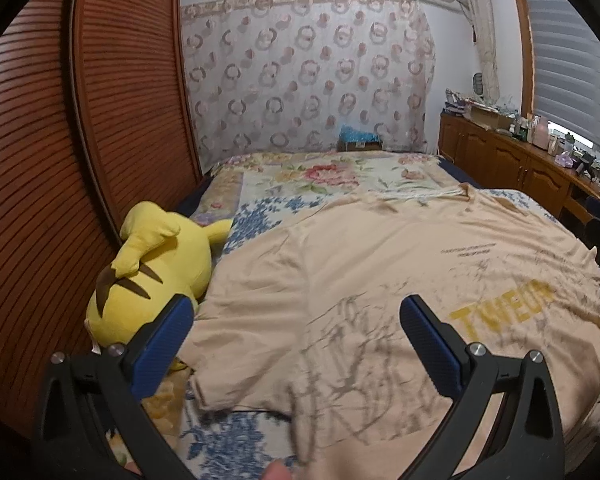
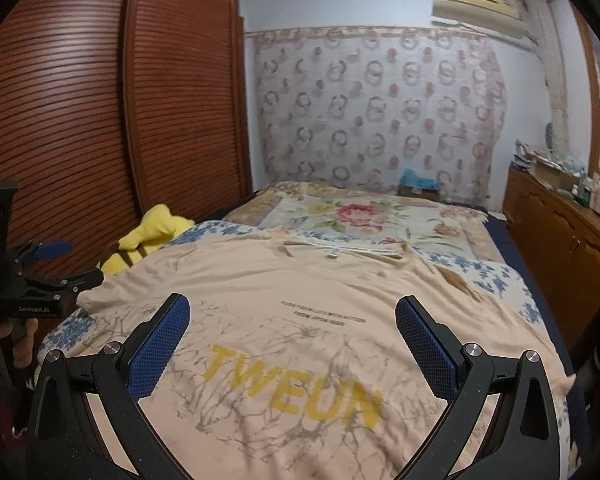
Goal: Fold small clothes
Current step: 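Move the left tool to the shirt hem and close on it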
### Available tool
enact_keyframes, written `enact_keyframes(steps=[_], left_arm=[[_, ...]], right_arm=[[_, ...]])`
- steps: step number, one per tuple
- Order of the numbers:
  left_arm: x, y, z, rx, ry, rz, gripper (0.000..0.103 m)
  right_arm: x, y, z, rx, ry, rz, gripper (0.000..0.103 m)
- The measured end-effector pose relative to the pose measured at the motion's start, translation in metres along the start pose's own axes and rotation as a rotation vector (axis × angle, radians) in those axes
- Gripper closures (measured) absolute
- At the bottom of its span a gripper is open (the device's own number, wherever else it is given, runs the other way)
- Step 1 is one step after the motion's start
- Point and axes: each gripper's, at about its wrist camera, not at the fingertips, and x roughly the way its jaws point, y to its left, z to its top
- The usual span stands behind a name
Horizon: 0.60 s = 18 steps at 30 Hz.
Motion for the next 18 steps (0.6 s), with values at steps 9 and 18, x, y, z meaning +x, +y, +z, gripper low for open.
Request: enact_keyframes(steps=[9,18], left_arm=[[0.033,0.059,-0.014,-0.073,0.117,-0.048,0.000],[0.067,0.090,-0.024,-0.108,0.229,-0.073,0.014]], right_arm=[[0.047,0.014,-0.008,-0.004,0.118,0.099,0.000],[0.072,0.034,-0.011,-0.033,0.198,0.179,0.000]])
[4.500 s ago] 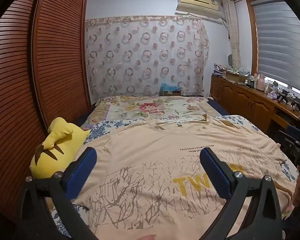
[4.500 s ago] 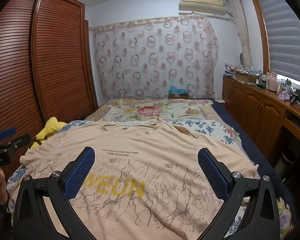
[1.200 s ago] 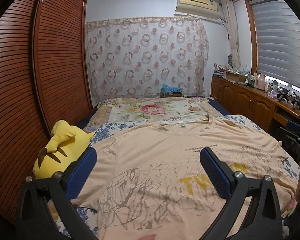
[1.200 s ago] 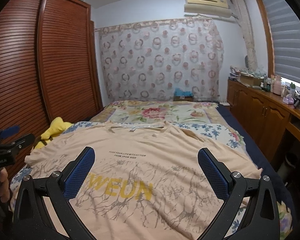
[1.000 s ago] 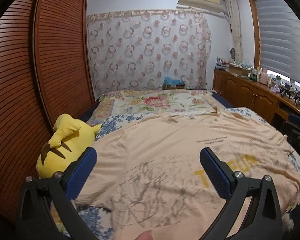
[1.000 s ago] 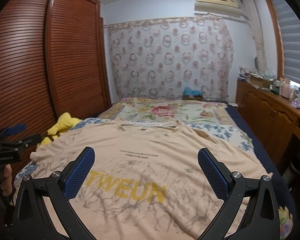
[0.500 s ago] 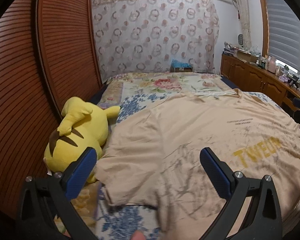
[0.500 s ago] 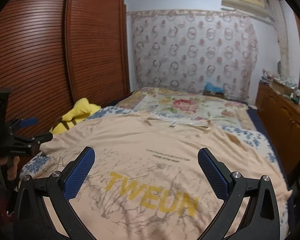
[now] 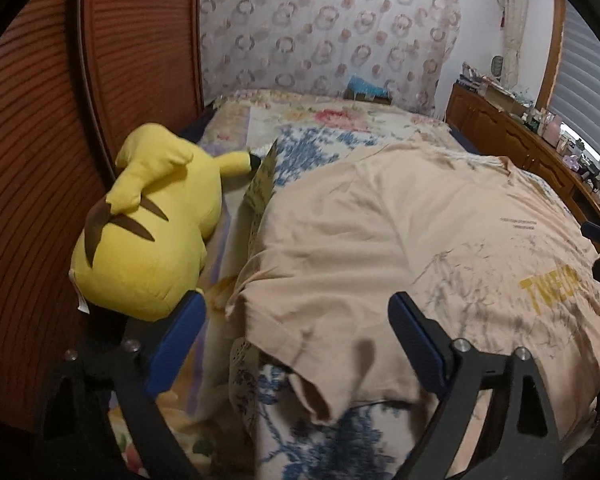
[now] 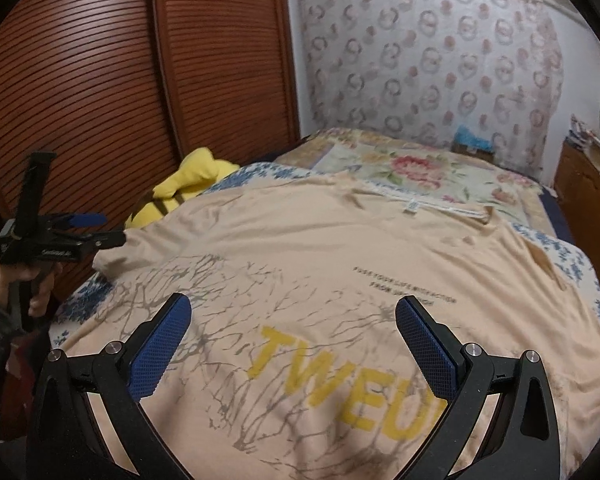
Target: Fold small clothes
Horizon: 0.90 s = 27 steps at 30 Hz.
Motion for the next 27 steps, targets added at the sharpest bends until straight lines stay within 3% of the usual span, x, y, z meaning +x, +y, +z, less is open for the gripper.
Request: enact_keyframes(steps=[4,7,12,14,15,17,20,27], left_arm=[[0.015,0.016,-0.003,-0.039,0.059,-0.007,0.034],[0.019,0.021,-0.005,-0.057,0.076,-0.025,0.041],[0.025,0.023,-0.008,-0.073,0.092,-0.081,0.067],[0.026,0.022,-0.006,-0.080,0.093,-0.105,0.083],[0.025,0.020,-0.006,-0.077,0.090,-0.098,0.085],[0.021,0.018,-0.003,-0.057,0.068,-0.071,0.099],[0.010,0.015,0.004,-0.047,0.022,-0.100,0.101],[-0.012,-0.036,0.040,0.058,-0.053,-0.161,0.102]], right_arm=[[0.005,0.008,-0.002,-0.009,0.014,0.024,0.000],[0.006,0.010,-0.004,-0.013,0.025,0.038,0.000],[0.007,0.012,-0.007,-0.018,0.037,0.052,0.000],[0.006,0.010,-0.009,-0.016,0.039,0.055,0.000],[0.005,0.009,-0.010,-0.016,0.039,0.055,0.000],[0.003,0.008,-0.011,-0.015,0.040,0.054,0.000],[0.001,0.004,-0.012,-0.010,0.038,0.052,0.000],[-0.013,-0.013,-0.010,0.015,0.010,0.026,0.000]])
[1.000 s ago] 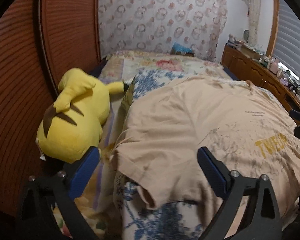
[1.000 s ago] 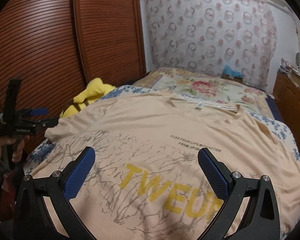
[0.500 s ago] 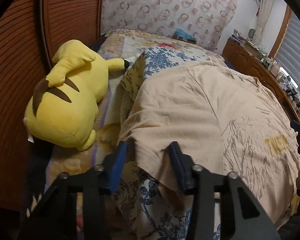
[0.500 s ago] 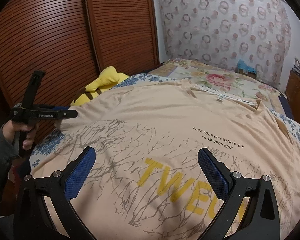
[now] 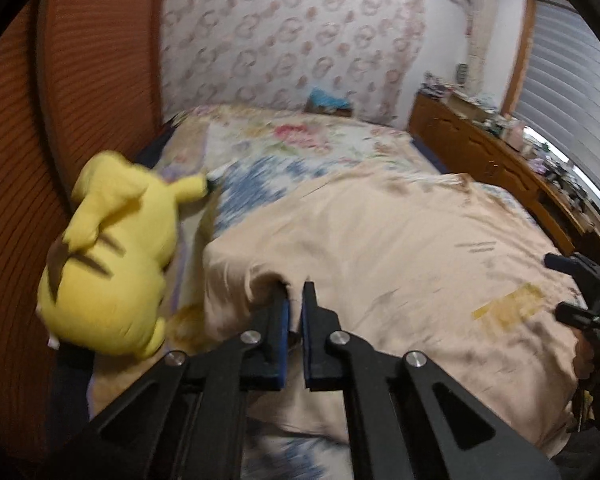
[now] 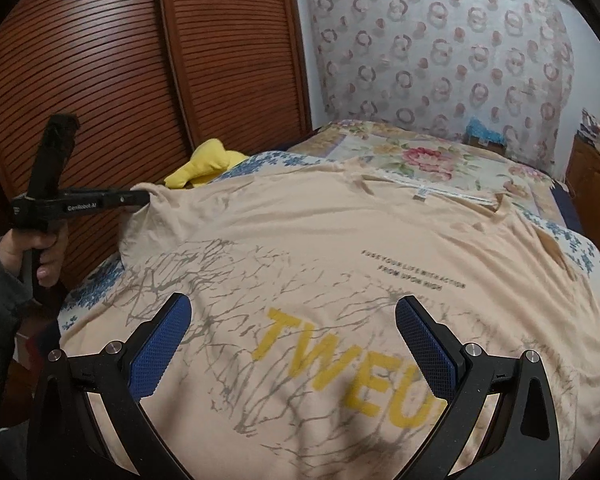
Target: Fold small clothes
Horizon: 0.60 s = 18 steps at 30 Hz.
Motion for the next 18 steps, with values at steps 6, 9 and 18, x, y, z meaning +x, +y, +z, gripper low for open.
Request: enact_keyframes(steps=[6,9,18], left_arm=[[-0.004,-0.063,0.031,0.107,-0.027,-0.089,0.102],[-0.005,-0.089,0.037,0.150,-0.023,-0.110,0.102],[-0.009,-0.106,0.026,0.198,-0.020,-0.056,0.085]], right_arm=[[-0.016,-0.016,0.002,0.029,-0.026,-0.028,0.000],[-0.021,-0.022,0.000,0.040,-0.033,-0.037,0.000],[-0.020,-0.027,-0.002,0.046,-0.022,-0.046,0.000]])
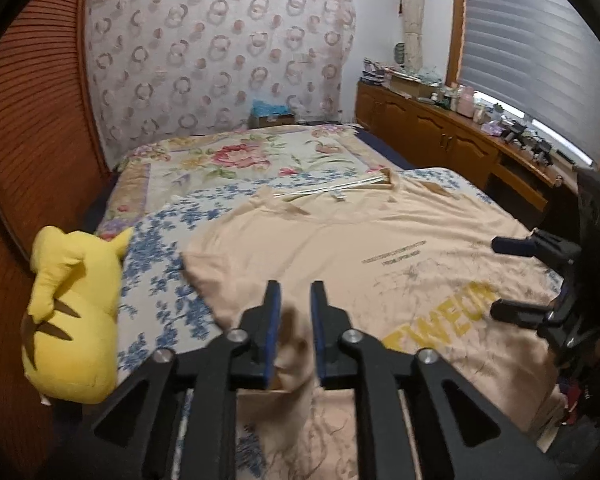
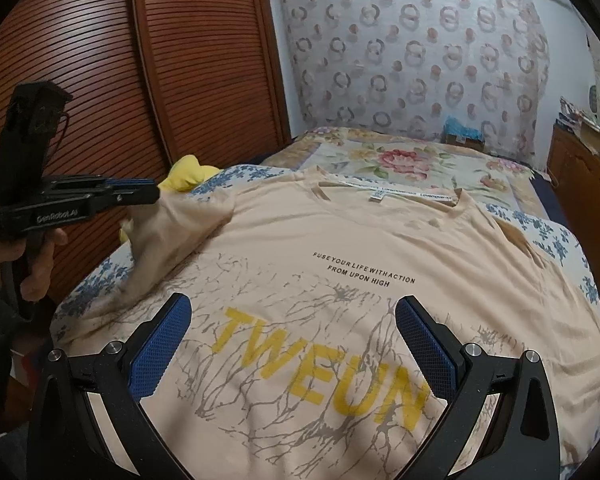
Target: Fold small clothes
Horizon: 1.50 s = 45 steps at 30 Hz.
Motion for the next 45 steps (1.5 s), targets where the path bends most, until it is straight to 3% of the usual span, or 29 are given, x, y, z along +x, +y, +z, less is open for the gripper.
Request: enact_keyframes(steps=[2,9,12,17,20,30,34,36,38,45], left_arm=[[-0.005,0.005,-0.005,-0.005,-0.017,0.014,0.079],[-0.027,0.030,-0.028,-0.043,-0.054,0.102,0.076],[-0.031,0.042,-0.039,-0.057,-0.050,0.138,0.075],[-0.038,0.058,-0.054,-0.090,-0.046,0.159,0.074],[-0.040,0.065,-0.061,-0.109,-0.045,0.170,0.073],[-0.039,0.075,-0.079,-0.135,-0.022,0.182,0.072],[-0.041,0.077,-0.085,-0.136,-0.020,0.195,0.071],[-0.043,0.077,-0.084,-0.137,-0.021,0.196,0.071],[-0.044,0.078,-0.085,-0.139,-0.024,0.196,0.070],[-0.038,0.075,-0.088,-0.139,-0.005,0.182,0.070]], right_arm=[[0.002,0.001,0.001,-0.002,0.002,0.000,0.000],[0.015,0.012,0.012,-0.045,0.021,0.017,0.000],[0.024,0.022,0.022,-0.065,0.040,0.042,0.005],[0.050,0.045,0.040,-0.131,0.078,0.128,0.032],[0.070,0.062,0.049,-0.167,0.107,0.173,0.041],[0.140,0.105,0.057,-0.224,0.228,0.315,0.057],[0.155,0.117,0.054,-0.265,0.272,0.311,0.060],[0.161,0.119,0.052,-0.283,0.297,0.289,0.068],[0.164,0.115,0.051,-0.280,0.299,0.272,0.088],[0.148,0.086,0.061,-0.172,0.234,0.294,0.099]])
